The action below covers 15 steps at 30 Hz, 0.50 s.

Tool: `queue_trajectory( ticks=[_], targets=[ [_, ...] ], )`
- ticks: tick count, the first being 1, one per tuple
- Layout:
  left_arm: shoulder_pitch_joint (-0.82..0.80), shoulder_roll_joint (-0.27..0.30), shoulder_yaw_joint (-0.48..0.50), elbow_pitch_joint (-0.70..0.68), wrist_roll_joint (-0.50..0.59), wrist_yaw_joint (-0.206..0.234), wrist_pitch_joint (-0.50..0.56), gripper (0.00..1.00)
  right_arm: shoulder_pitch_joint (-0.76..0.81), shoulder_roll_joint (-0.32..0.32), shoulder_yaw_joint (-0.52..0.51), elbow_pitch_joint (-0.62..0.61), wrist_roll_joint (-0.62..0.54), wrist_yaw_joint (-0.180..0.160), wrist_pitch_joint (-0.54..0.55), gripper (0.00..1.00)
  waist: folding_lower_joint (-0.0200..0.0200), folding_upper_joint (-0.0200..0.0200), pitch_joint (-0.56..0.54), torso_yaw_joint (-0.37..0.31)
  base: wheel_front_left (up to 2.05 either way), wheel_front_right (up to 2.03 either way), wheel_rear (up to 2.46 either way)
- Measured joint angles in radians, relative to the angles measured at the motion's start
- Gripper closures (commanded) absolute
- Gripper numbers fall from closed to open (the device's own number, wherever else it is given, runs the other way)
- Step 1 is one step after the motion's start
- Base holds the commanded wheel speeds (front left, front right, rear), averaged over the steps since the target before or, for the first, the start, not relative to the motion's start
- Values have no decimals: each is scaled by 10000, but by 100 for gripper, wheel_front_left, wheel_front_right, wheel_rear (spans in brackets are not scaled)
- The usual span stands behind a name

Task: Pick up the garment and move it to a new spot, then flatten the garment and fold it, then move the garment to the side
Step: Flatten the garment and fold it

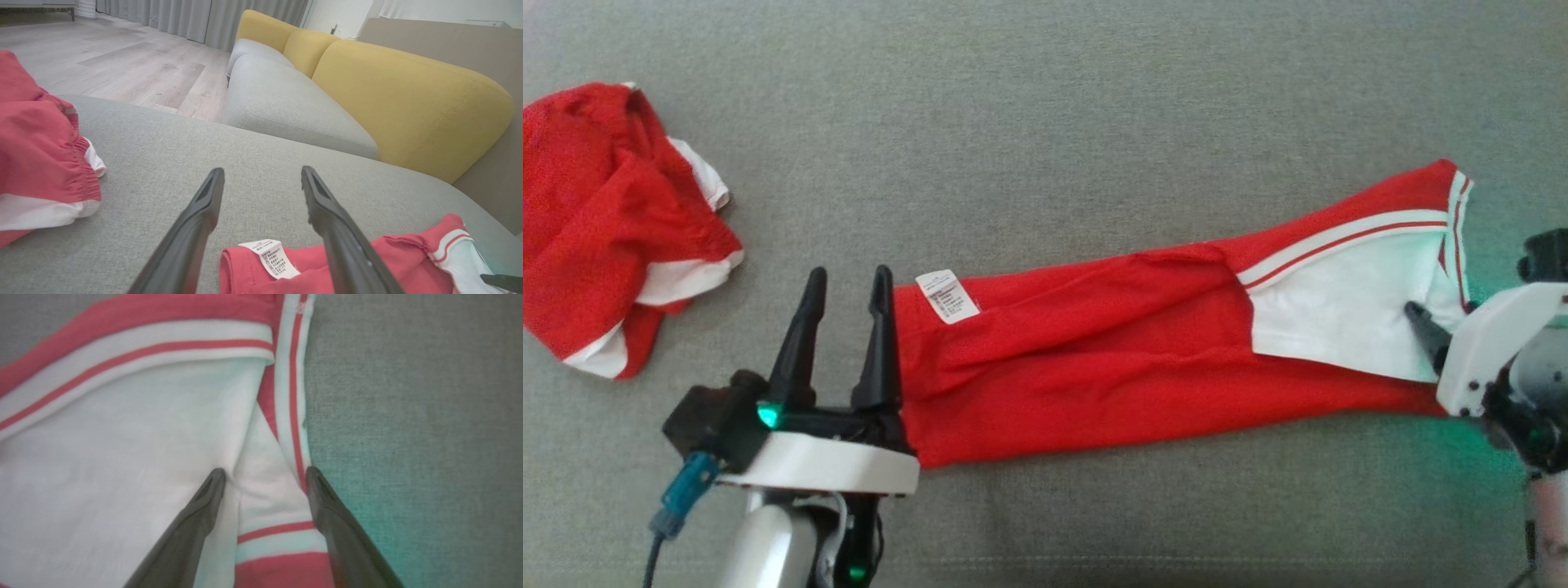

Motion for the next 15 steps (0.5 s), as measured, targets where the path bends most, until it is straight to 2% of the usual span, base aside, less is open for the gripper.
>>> queue_trajectory(
  ticks=[4, 7, 15],
  targets=[
    [84, -311, 61, -29, 389, -481, 0, 0, -591, -8, -169, 750, -476, 2, -274, 0, 0, 0, 22, 118, 0, 0, 0],
    [90, -399, 61, -61, 587, -644, 0, 0, -818, 2, -249, 1175, -637, 2, -447, 0, 0, 0, 6, 167, 0, 0, 0],
    [250, -422, -144, -309, 268, -639, -2, 0, -1255, 35, -495, 2169, -671, 2, -602, 0, 0, 0, -170, 346, 0, 0, 0]
  ],
)
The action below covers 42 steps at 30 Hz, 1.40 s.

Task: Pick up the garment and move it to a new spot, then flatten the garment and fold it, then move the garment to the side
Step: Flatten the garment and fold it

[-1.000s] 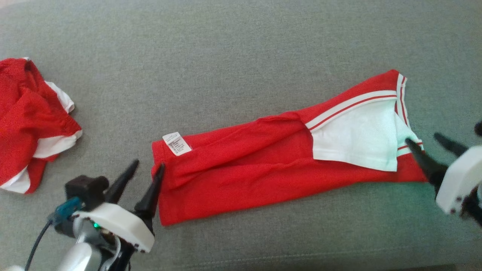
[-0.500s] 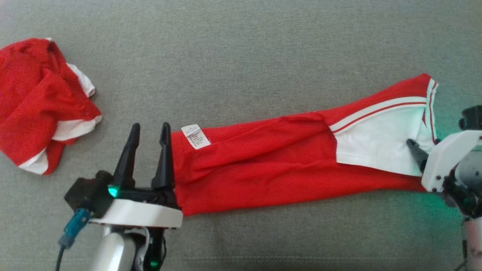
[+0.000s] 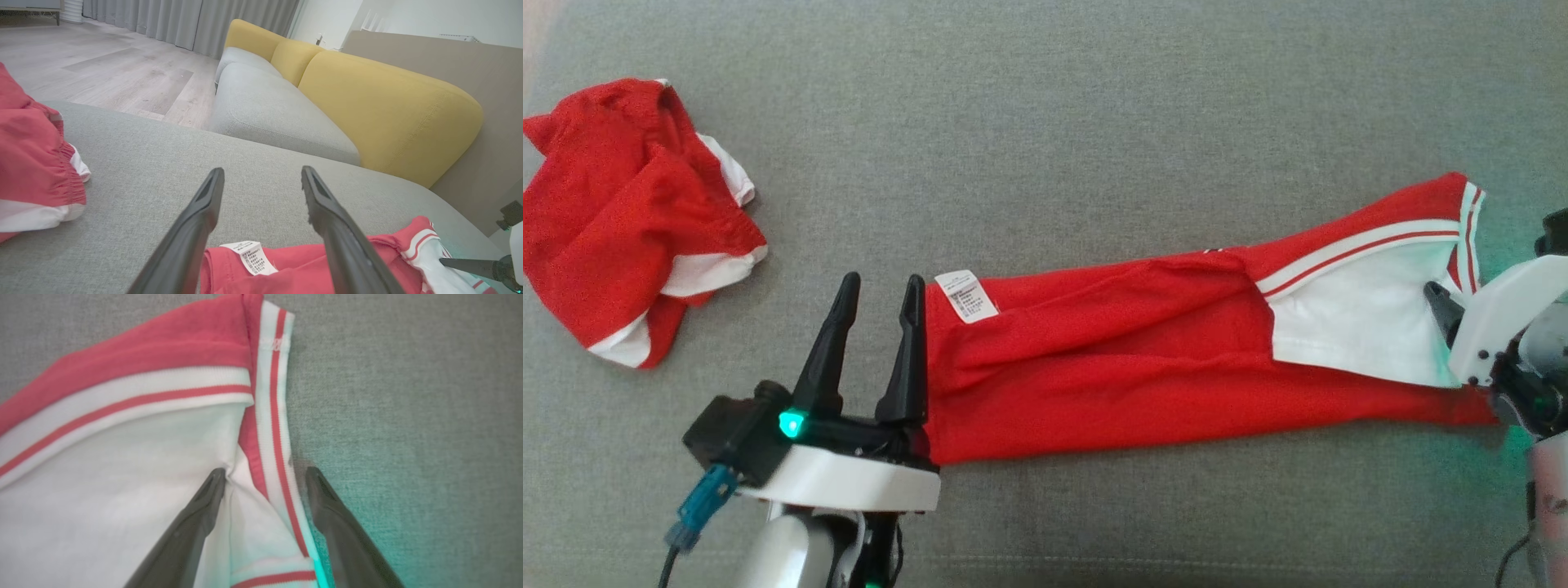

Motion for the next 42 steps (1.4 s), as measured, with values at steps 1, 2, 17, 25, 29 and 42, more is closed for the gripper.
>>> queue_trajectory(
  ticks=[1, 2, 17, 25, 29, 42],
  targets=[
    [0, 0, 0, 0, 0, 0, 0, 0, 0, 0, 0, 0, 0, 0, 0, 0, 0, 0, 0, 0, 0, 0, 0],
    [0, 0, -6, -12, -52, 6, -19, 0, -35, 21, -6, 77, 130, 0, 13, 100, 0, 0, -27, 5, 0, 0, 0],
    [607, 0, 165, 251, -146, 54, -58, 0, 534, -397, -2293, 393, 1891, 0, -282, 100, 0, 0, -922, -273, 0, 0, 0],
    [779, 2, 205, 322, -326, 59, -58, 0, 571, -1160, -3739, -936, 1868, 0, 276, 100, 0, 0, -1254, -229, 0, 0, 0],
    [980, 4, 198, 328, -631, 165, -58, 0, 1012, -1047, -2773, -2387, 2466, 0, 928, 100, 0, 0, -1318, -254, 0, 0, 0],
    [976, 4, -73, 401, -848, 188, -58, 0, 2401, 719, 2213, -5264, 3409, -2, 1762, 100, 0, 0, -1310, -93, 0, 0, 0]
  ],
)
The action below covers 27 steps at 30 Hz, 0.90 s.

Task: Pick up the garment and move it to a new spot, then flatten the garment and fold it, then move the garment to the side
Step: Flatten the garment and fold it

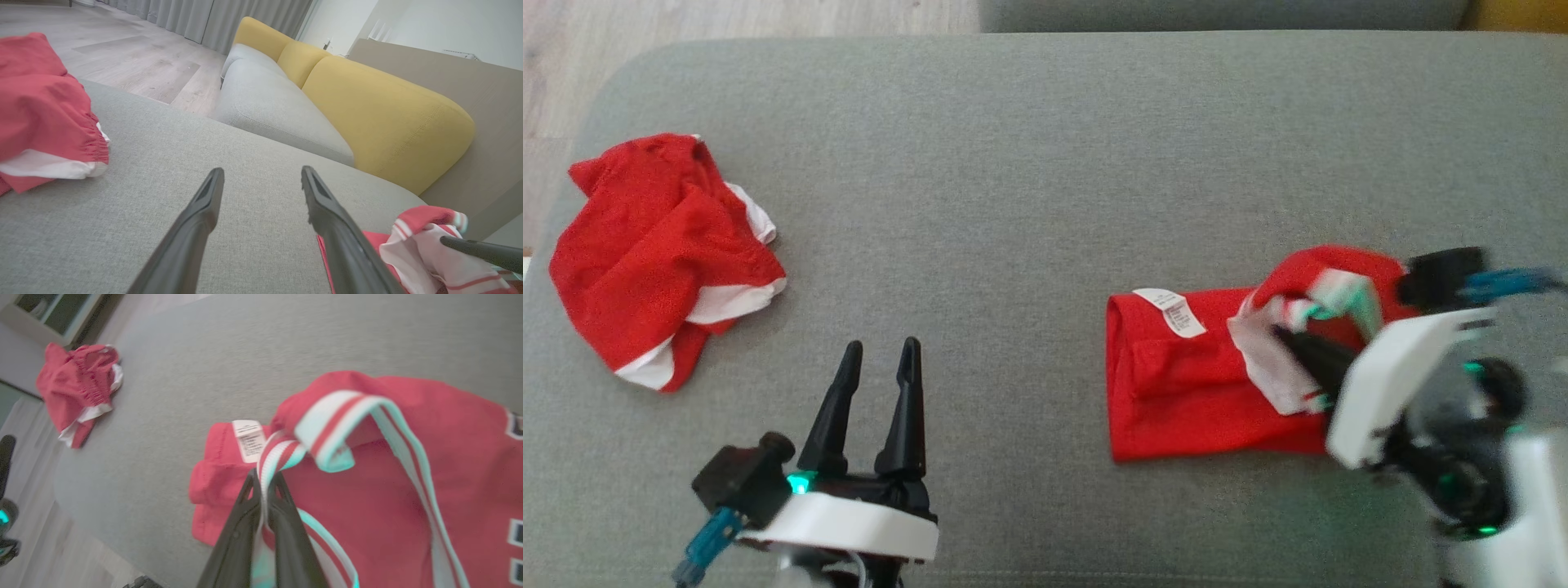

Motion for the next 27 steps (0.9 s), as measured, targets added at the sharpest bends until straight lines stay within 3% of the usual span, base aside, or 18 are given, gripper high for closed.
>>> queue_trajectory(
  ticks=[9, 27],
  targets=[
    [-23, 0, -146, 301, 0, 2, 0, 0, -58, 504, 1781, 825, 4, 0, -573, 100, 0, 0, -79, 295, 0, 0, 0],
    [-20, 4, -671, 548, 0, 77, 0, 0, -1394, 756, 2439, 2872, 558, 0, -2326, 100, 0, 0, -176, 319, 0, 0, 0]
  ],
)
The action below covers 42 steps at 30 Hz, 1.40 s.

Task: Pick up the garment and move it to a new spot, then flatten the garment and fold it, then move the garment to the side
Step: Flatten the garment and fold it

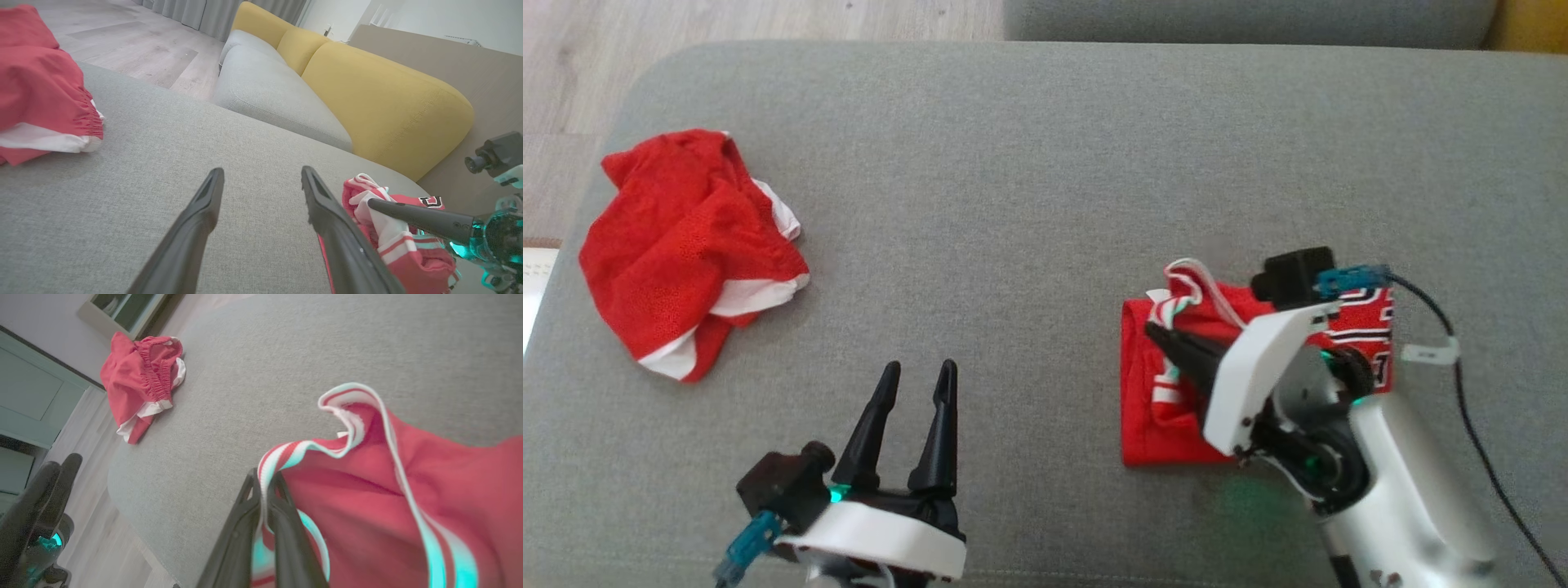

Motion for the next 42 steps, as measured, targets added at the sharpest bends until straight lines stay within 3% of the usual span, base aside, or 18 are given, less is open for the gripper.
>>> queue_trajectory(
  ticks=[11, 12, 13, 14, 20, 23, 31, 37, 42],
  targets=[
    [-3, 2, 10, 10, -104, 59, 0, 0, -272, 4, 700, 621, 27, 0, -173, 100, 0, 0, -16, 43, 0, 0, 0],
    [-5, 2, 21, 10, -104, 59, 0, 0, -331, 4, 713, 667, -58, 0, -188, 85, 0, 0, -20, 37, 0, 0, 0],
    [-5, 2, 36, 10, -104, 59, 0, 0, -356, 4, 740, 667, -157, 0, -265, 39, 0, 0, -28, 26, 0, 0, 0],
    [-5, 2, 56, 13, -104, 59, 0, 0, -358, 4, 782, 667, -209, 0, -305, 0, 0, 0, -42, 10, 0, 0, 0],
    [-5, 2, 278, 69, -104, 88, 0, 0, -293, -48, 1453, 142, -199, 0, -376, 0, 0, 0, -201, -127, 0, 0, 0],
    [-6, 2, 316, 102, -104, 86, 0, 0, -174, -104, 1266, -426, -188, 0, -922, 0, 0, 0, -285, -182, 0, 0, 0],
    [27, 4, 725, 125, -104, 88, 0, 0, 987, -773, -382, -1622, -2520, 0, -3371, 0, 0, 0, -570, -540, 0, 0, 0],
    [25, 4, 894, 113, -40, -6, 0, 0, 1911, -976, -1990, -1626, -4566, 0, -5680, 0, 0, 0, -897, -682, 0, 0, 0],
    [27, 4, 976, 178, 174, -125, 0, 0, 2824, -581, -3478, -989, -5605, 0, -7685, 0, 0, 0, -1193, -665, 0, 0, 0]
  ],
)
